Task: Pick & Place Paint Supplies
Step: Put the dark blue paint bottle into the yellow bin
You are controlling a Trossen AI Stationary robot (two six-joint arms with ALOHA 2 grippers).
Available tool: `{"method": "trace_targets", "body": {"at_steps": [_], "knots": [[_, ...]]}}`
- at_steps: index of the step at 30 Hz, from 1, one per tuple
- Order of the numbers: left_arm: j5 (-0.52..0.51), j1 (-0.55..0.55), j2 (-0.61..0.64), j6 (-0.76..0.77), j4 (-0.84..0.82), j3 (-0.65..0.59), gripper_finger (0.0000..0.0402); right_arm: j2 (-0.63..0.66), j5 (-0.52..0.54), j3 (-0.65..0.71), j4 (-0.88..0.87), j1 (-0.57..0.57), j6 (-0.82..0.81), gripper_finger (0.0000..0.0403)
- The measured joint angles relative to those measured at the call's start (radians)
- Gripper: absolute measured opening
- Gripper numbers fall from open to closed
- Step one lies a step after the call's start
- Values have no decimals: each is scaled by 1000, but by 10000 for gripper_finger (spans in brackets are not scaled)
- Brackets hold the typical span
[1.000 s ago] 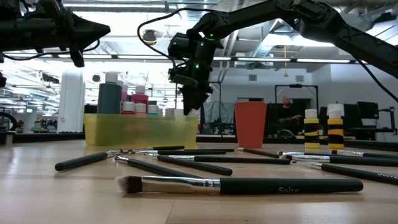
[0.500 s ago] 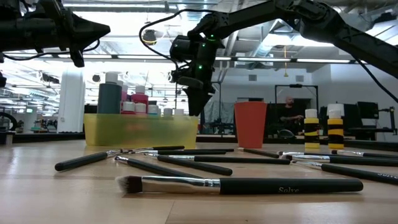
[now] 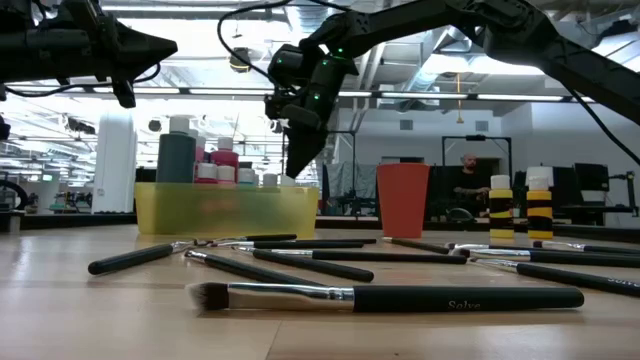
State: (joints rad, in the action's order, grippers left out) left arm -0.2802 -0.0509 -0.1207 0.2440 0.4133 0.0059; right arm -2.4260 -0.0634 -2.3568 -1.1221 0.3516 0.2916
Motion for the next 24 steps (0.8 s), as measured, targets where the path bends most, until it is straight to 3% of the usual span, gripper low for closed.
{"method": "trace_targets", "body": {"at_steps": [6,12,24], "knots": [[0,0,0,0,0,0,2,0,-9,19,73,3,66,185],[0,0,0,0,0,0,2,0,-154,24,86,2,197,180],[0,0,0,0,0,0,2,-2,-115,106,123,-3,373,175]]}}
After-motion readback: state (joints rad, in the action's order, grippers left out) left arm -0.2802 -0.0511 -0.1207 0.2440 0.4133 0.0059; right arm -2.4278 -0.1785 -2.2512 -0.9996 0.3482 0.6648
